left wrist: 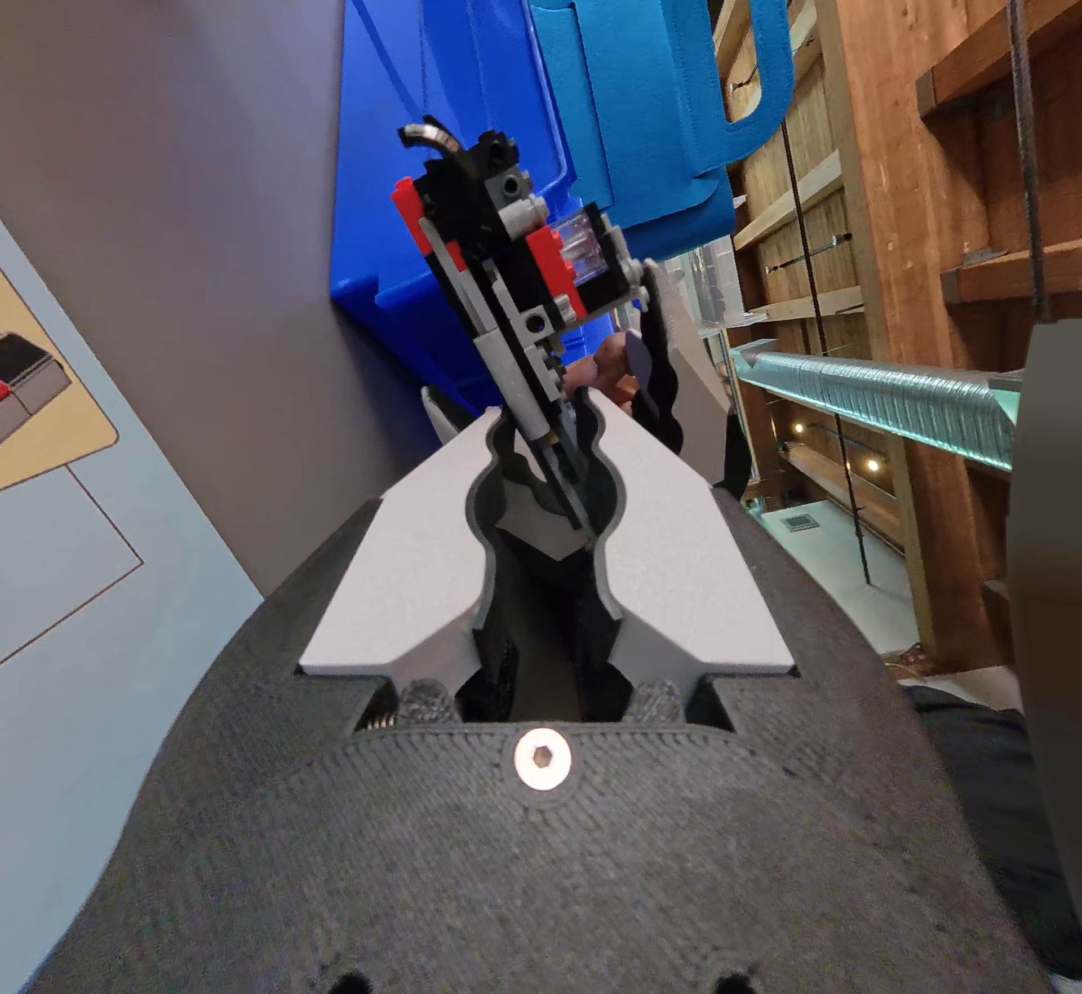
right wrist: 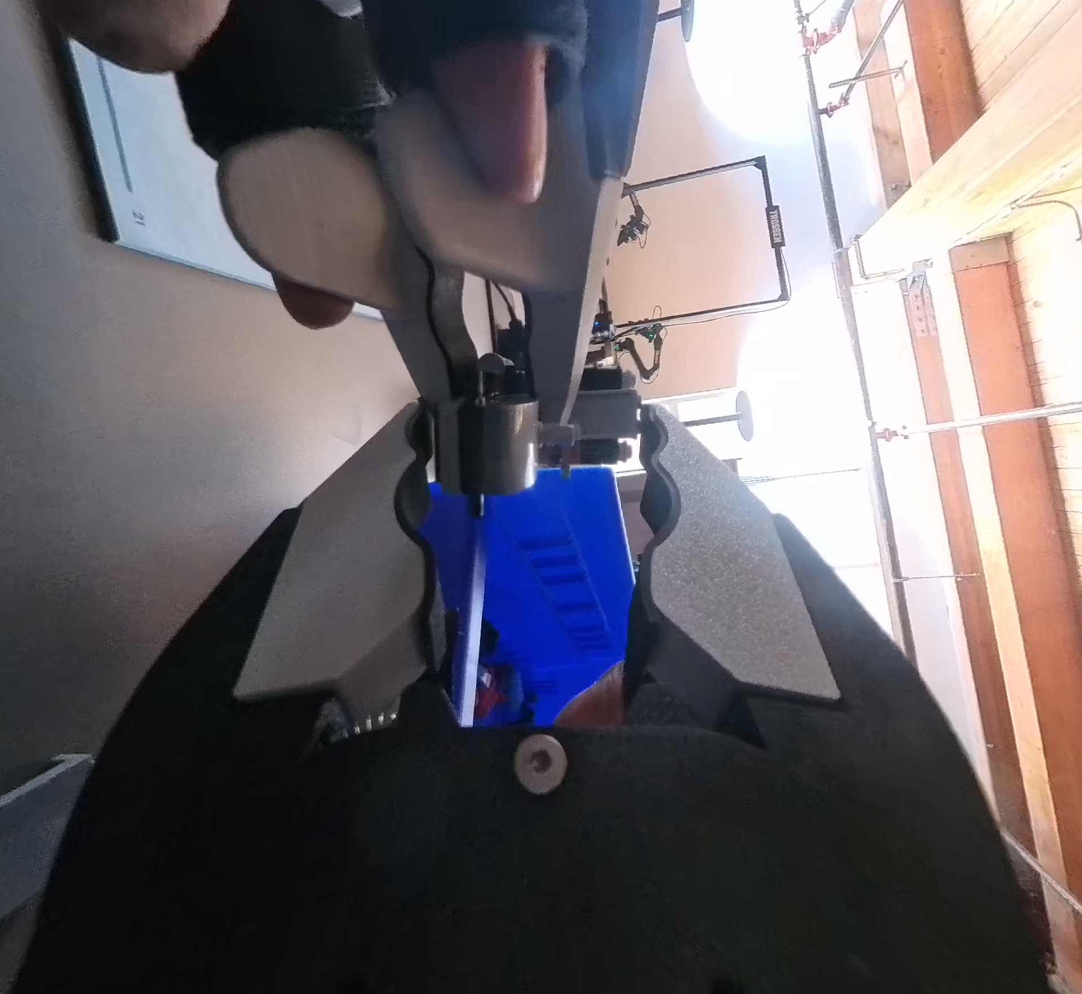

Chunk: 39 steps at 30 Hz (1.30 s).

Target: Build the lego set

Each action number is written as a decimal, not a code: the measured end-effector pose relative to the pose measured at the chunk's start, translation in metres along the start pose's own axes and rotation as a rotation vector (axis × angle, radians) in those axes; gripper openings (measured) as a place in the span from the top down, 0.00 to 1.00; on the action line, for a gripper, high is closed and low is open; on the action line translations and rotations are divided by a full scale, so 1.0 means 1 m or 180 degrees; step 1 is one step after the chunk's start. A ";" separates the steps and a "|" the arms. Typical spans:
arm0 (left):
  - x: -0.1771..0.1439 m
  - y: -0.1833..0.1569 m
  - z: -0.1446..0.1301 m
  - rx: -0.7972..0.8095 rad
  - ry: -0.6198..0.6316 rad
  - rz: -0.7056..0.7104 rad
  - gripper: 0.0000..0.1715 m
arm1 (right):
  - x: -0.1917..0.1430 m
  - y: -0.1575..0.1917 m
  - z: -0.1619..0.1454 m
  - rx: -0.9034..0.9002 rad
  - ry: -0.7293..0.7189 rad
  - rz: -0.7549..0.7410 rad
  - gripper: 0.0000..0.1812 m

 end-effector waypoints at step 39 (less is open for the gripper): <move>0.004 -0.010 0.004 0.0438 0.0000 -0.0071 0.86 | -0.001 -0.010 -0.002 0.0198 0.0078 -0.0109 0.61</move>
Point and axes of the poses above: each gripper's, where its closed fingertips meet, x out along the fingers, z out of its top, y = z × x across the jaws, the point moved 1 cm from there along -x, back along the fingers, and after that the axes turned 14 degrees about -z, right-handed, at the moved point
